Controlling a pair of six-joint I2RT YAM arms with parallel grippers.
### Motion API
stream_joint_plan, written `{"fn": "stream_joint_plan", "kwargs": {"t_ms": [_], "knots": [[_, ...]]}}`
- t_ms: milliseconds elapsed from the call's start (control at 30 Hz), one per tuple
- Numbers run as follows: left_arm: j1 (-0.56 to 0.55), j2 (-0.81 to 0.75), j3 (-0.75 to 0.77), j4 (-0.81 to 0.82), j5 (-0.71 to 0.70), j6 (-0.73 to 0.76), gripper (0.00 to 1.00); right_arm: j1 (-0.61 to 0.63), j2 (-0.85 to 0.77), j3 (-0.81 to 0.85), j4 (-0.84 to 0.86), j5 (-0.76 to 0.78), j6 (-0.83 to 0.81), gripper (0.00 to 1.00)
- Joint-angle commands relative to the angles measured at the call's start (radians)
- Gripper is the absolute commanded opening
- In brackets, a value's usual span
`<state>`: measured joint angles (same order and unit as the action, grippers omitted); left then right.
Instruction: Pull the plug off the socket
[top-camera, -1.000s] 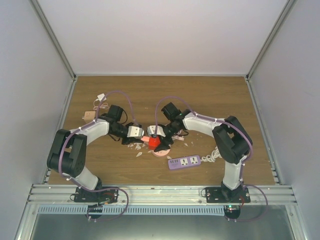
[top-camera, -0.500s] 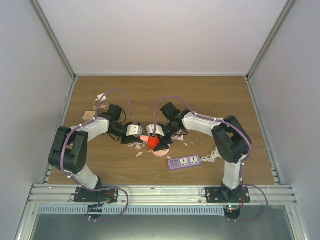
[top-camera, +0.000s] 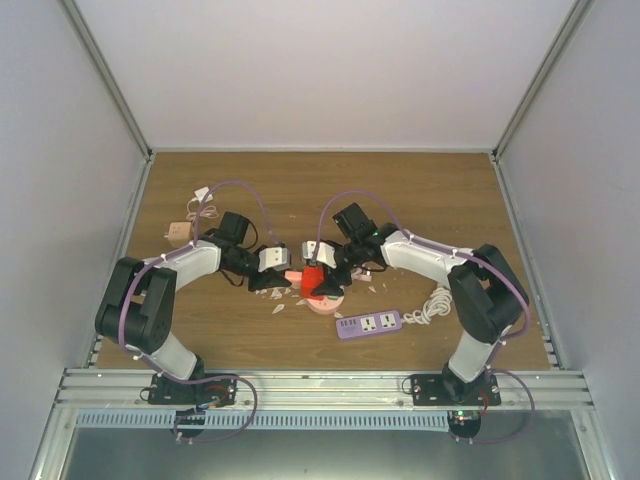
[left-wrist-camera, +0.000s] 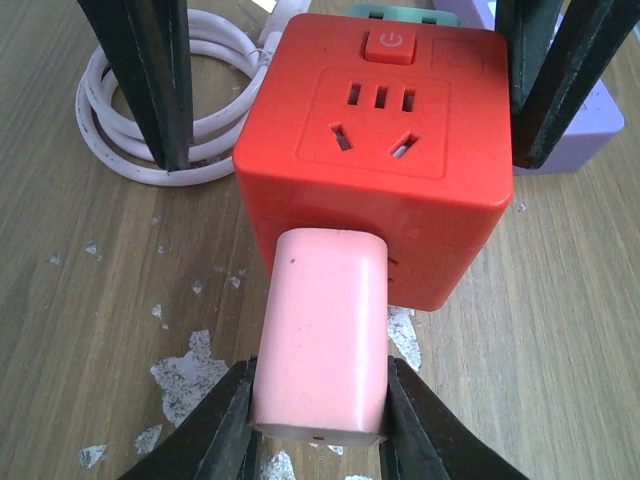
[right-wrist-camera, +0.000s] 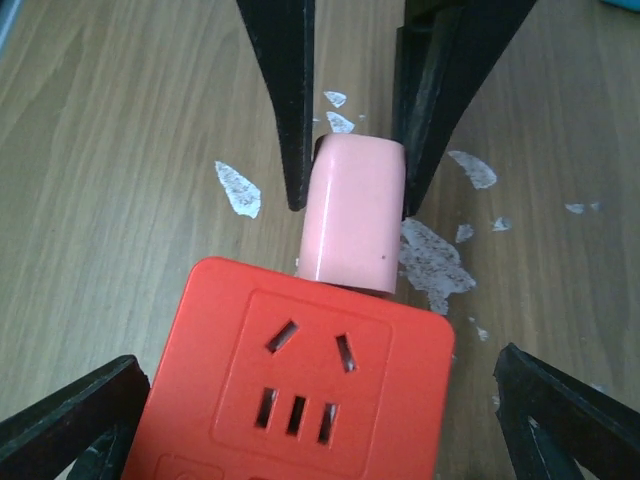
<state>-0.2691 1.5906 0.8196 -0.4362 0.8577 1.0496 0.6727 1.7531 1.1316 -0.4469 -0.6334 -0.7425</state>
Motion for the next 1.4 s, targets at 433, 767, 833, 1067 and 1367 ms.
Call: {"fn": "stream_joint_plan", "kwargs": {"t_ms": [433, 767, 833, 1067, 1367], "knots": [[-0.010, -0.026, -0.011, 0.062, -0.012, -0.006, 0.05, -0.003, 0.025, -0.015, 0.034, 0.074, 0.071, 0.51], [0.083, 0.004, 0.044, -0.020, -0.010, 0.113, 0.05, -0.003, 0.052, -0.010, -0.018, 0.098, 0.056, 0.21], [0.101, -0.009, 0.035, -0.019, -0.016, 0.124, 0.05, -0.005, 0.055, -0.013, -0.019, 0.106, 0.061, 0.20], [0.189, -0.040, 0.031, -0.054, -0.003, 0.165, 0.05, -0.015, 0.064, -0.010, -0.009, 0.131, 0.080, 0.18], [0.361, -0.052, 0.032, -0.189, -0.042, 0.269, 0.06, -0.015, 0.072, -0.002, -0.013, 0.111, 0.080, 0.23]]}}
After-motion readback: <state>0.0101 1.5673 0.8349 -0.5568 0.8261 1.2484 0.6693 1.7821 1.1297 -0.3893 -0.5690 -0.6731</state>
